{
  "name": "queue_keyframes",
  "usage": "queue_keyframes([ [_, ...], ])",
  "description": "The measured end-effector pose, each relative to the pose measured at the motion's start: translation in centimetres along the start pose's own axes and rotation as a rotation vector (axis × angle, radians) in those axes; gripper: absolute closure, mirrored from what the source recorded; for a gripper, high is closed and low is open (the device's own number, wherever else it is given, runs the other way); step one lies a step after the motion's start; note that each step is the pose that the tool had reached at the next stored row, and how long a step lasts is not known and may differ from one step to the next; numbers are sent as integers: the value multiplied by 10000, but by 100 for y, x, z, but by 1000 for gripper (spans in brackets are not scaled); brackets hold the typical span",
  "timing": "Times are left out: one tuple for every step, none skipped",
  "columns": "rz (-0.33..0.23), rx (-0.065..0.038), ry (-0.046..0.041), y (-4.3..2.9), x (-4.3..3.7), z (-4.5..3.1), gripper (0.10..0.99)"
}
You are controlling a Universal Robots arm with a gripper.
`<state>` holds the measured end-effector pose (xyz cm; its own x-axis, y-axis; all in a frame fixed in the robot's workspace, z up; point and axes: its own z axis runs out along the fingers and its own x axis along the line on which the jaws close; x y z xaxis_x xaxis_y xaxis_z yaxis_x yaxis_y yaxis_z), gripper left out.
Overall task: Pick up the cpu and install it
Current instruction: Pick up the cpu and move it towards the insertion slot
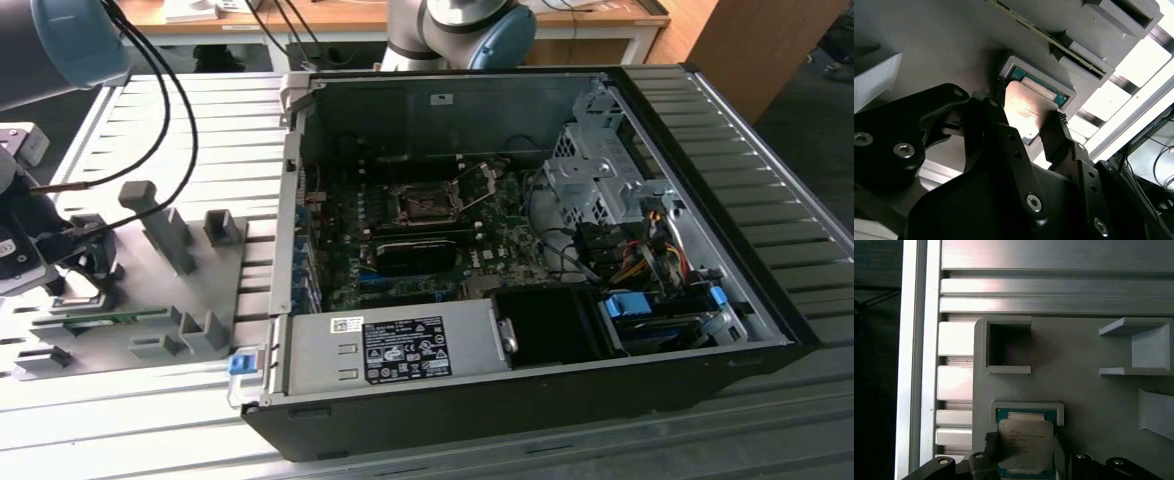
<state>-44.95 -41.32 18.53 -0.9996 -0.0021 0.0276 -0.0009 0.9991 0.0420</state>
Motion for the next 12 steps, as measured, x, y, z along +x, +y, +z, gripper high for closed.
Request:
queue_keyframes([
  [1,-1,-2,1,0,1,557],
  [1,-2,-3,1,0,1,557],
  [1,-2,-3,1,0,2,557],
  [1,-3,-5,1,0,-1,557],
  [1,-6,-9,2,0,-13,557],
  [1,-4,-7,3,0,-33,557],
  [1,-2,-3,4,1,-59,557],
  [1,-2,-4,5,2,-83,557],
  [1,-2,-4,6,3,-106,557],
  [1,-1,-5,7,3,-127,557],
  [1,-1,-4,8,4,-154,557],
  [1,0,-3,9,5,-181,557],
])
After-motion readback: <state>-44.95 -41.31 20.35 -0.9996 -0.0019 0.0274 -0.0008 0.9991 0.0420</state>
